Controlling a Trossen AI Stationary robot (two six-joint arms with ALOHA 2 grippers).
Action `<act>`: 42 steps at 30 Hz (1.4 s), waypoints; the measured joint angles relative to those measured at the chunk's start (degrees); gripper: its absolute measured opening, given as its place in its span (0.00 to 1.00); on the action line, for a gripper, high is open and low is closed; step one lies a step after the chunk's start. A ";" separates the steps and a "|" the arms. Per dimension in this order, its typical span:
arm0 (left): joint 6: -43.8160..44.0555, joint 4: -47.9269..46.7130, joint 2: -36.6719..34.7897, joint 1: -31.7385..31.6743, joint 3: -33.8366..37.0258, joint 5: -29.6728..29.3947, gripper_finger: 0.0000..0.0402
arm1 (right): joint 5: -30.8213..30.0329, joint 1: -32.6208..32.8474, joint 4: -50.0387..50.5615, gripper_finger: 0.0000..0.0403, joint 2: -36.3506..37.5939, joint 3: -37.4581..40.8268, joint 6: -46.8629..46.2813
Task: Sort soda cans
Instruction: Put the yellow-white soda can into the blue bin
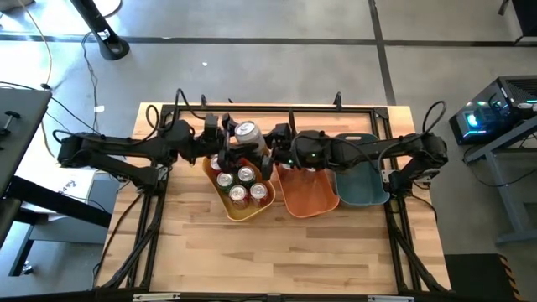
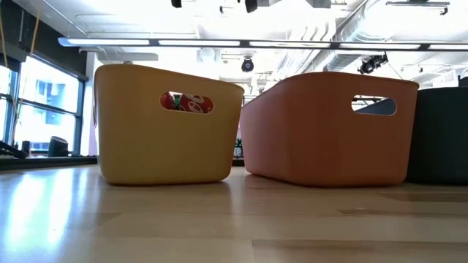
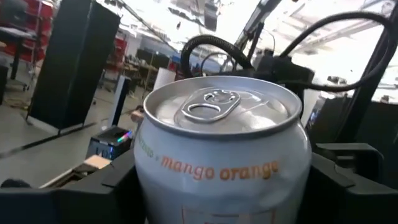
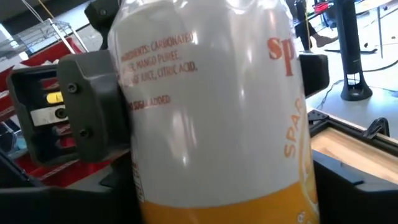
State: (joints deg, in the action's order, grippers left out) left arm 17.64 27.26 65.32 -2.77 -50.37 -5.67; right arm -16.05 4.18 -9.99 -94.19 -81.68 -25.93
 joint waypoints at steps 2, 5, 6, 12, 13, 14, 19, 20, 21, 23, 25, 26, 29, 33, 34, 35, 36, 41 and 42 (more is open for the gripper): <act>0.04 -1.86 -0.64 -0.26 0.00 0.44 0.68 | 0.39 0.04 1.20 0.72 0.05 -0.07 -0.04; -0.93 -6.31 -1.55 -0.33 0.18 0.69 0.68 | 1.38 -0.12 4.55 0.88 1.02 0.03 0.18; -1.05 -7.14 -1.89 -0.38 0.29 0.95 0.68 | 1.48 -0.30 5.61 0.93 1.86 0.11 -0.56; -2.35 -14.00 -4.11 -0.71 0.13 -0.20 0.68 | 2.59 -0.81 18.46 0.85 8.29 -0.11 -2.12; -2.85 -14.46 -4.47 -0.71 0.15 -0.21 0.68 | 2.61 -0.82 20.03 0.84 9.38 -0.11 -2.18; -3.21 -13.96 -4.54 -0.69 0.15 -0.14 0.68 | 2.62 -0.82 21.51 0.84 10.29 -0.09 -2.21; -5.17 -10.61 -1.13 -0.58 0.04 0.50 0.68 | 2.45 -0.82 24.60 0.84 14.27 -0.09 -2.48; -5.07 -9.60 0.19 -0.58 0.09 0.55 0.68 | 2.02 -0.88 25.48 0.84 14.95 -0.09 -2.50; -4.82 -8.11 1.67 -0.57 -0.11 0.55 0.68 | 1.26 -0.97 26.47 0.84 15.82 -0.05 -2.23; -4.73 -5.40 5.05 -0.54 -2.12 0.55 0.68 | -0.99 -1.25 27.44 0.84 18.11 -0.03 -1.23; -4.77 -3.91 9.07 -0.54 -4.47 1.49 0.68 | -4.08 -1.53 27.77 0.84 20.66 -0.03 -0.50; -4.80 -3.35 11.23 -0.54 -5.63 2.66 0.68 | -5.46 -1.56 28.20 0.84 21.65 -0.03 -0.08; -4.87 -3.32 17.15 -0.47 -9.53 5.84 0.68 | -6.04 -1.59 30.91 0.84 24.10 -0.05 -0.28; -6.66 0.62 22.18 -0.43 -15.45 8.82 0.68 | -6.04 -1.50 39.67 0.84 27.42 -0.04 -2.87; -8.01 0.77 23.17 -0.43 -16.73 9.39 0.68 | -6.25 -1.52 42.15 0.84 28.12 -0.04 -4.23; -9.50 0.59 24.22 -0.45 -17.67 10.36 0.68 | -6.26 -1.52 44.45 0.84 28.48 -0.05 -5.63; -10.97 0.10 25.42 -0.49 -18.44 10.90 0.68 | -6.06 -1.54 46.39 0.84 28.65 -0.05 -6.84; -13.70 -2.54 29.85 -1.21 -20.66 11.27 0.68 | -3.49 -1.48 48.19 0.84 28.25 0.02 -8.60; -13.61 -2.94 30.60 -1.49 -21.05 11.26 0.68 | -3.41 -1.48 47.95 0.84 28.30 0.02 -8.59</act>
State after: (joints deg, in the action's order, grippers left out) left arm 4.02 24.32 95.91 -4.27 -71.42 5.59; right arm -19.46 2.70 37.96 -65.89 -81.67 -34.52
